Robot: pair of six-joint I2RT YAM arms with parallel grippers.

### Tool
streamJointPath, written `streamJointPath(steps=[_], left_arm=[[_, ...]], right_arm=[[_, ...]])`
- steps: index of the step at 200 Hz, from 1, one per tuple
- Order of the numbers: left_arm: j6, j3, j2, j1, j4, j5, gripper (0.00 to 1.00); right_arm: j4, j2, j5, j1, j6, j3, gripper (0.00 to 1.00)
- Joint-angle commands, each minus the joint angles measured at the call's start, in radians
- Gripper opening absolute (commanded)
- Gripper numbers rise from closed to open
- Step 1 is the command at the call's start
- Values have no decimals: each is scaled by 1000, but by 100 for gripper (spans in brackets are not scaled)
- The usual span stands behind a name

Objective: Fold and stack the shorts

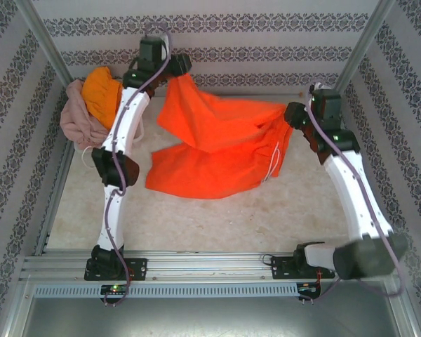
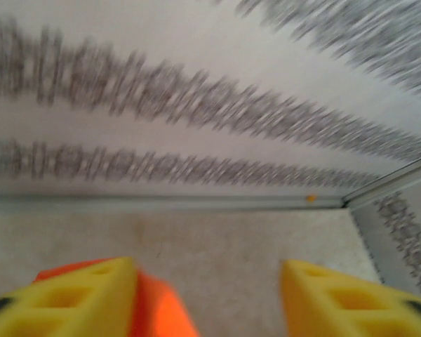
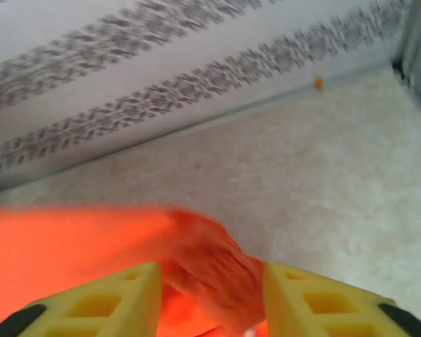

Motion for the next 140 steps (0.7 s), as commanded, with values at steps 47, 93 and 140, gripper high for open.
streamJointPath(steps=[47,93,140], left_arm=[[135,-483,-509,-43,12,85,91],[-18,-1508,-1100,-48,462,19,100],[-32,-1889,-1264,-53,385,-73,100]], right_arm=[[135,-136,-226,-44,152,-179,88],[128,-300,-218,43,123,-491,88],[121,-306,-209,55,91,-649,89]])
